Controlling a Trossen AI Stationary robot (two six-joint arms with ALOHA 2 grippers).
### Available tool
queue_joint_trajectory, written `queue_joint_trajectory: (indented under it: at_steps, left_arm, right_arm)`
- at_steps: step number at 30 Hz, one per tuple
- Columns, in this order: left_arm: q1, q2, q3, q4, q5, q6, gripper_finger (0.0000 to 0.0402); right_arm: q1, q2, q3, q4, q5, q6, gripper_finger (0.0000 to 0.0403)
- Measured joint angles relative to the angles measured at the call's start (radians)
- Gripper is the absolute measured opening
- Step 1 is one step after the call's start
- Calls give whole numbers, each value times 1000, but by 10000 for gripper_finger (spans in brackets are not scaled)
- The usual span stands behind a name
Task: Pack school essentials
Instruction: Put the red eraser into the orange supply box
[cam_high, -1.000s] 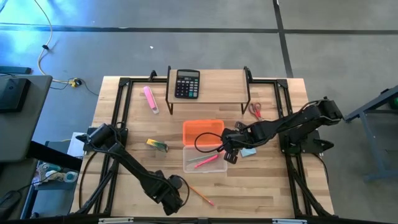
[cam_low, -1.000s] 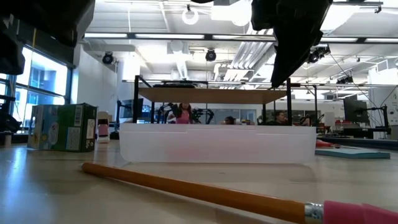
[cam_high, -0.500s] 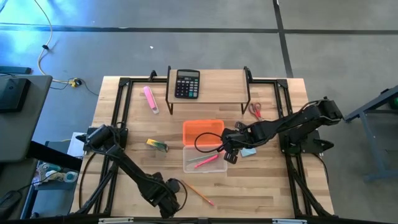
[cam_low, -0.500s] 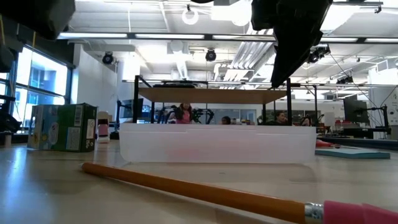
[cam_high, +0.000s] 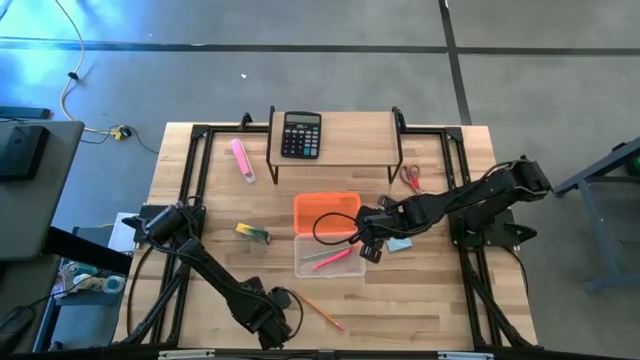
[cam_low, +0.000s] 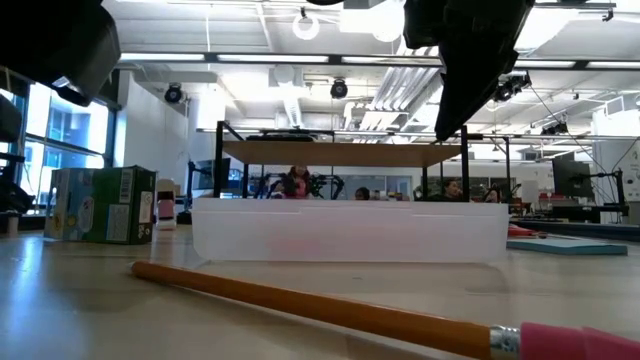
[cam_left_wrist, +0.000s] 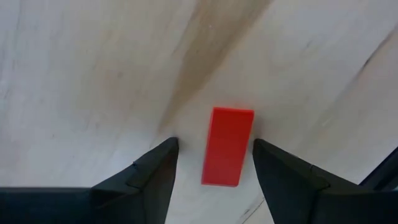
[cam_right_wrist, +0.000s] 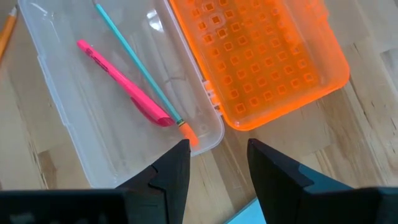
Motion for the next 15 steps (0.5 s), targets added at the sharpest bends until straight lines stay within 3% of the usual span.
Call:
queue_joint_trajectory:
  at_steps: [15]
  left_arm:
    - [-3, 3, -1, -1, -33, 89, 69]
  right_arm:
    - [0, 0, 0, -8, -10, -1, 149]
